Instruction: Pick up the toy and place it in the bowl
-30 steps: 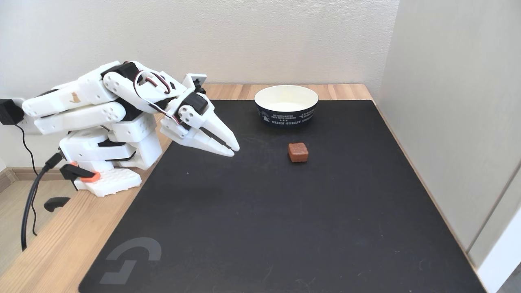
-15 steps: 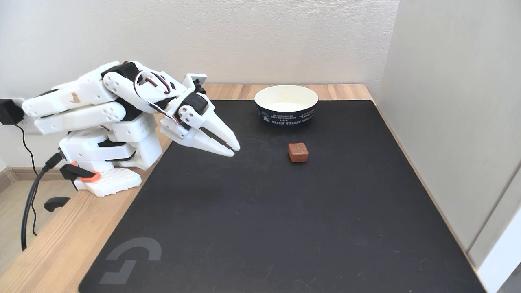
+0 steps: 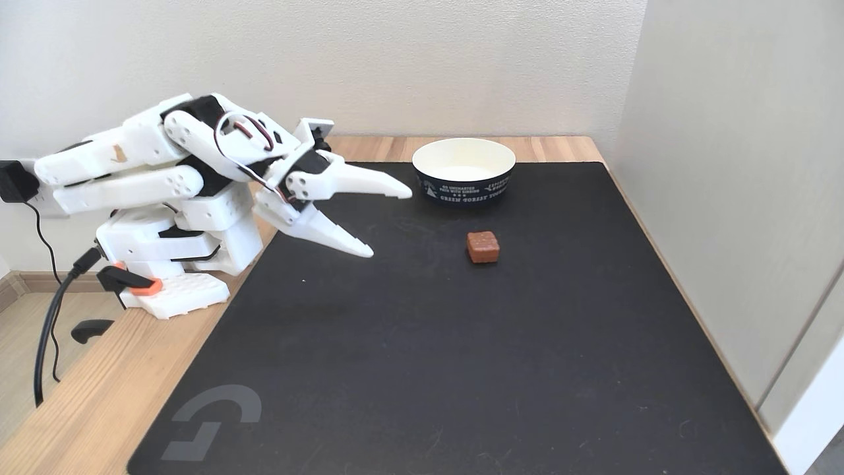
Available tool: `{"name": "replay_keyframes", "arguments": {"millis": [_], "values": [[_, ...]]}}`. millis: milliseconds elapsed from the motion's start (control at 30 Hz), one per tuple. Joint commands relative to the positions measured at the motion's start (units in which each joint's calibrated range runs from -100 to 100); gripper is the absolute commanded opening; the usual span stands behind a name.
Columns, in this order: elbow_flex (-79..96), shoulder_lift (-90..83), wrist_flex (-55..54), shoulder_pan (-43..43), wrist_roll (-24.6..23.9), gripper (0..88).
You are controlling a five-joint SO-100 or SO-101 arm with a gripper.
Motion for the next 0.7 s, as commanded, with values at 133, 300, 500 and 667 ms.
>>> {"name": "replay_keyframes", "arguments": {"millis": [133,300,500,667], "values": [[-36.77,37.60,3.68,-3.48,-0.30,39.3],[-61.02,69.37,4.78,-7.08,-0.30,39.3],[-89.68,98.21,13.76,-11.01,-0.30,39.3],[-105.09,112.63,20.36,-12.52,-0.30,39.3]]}}
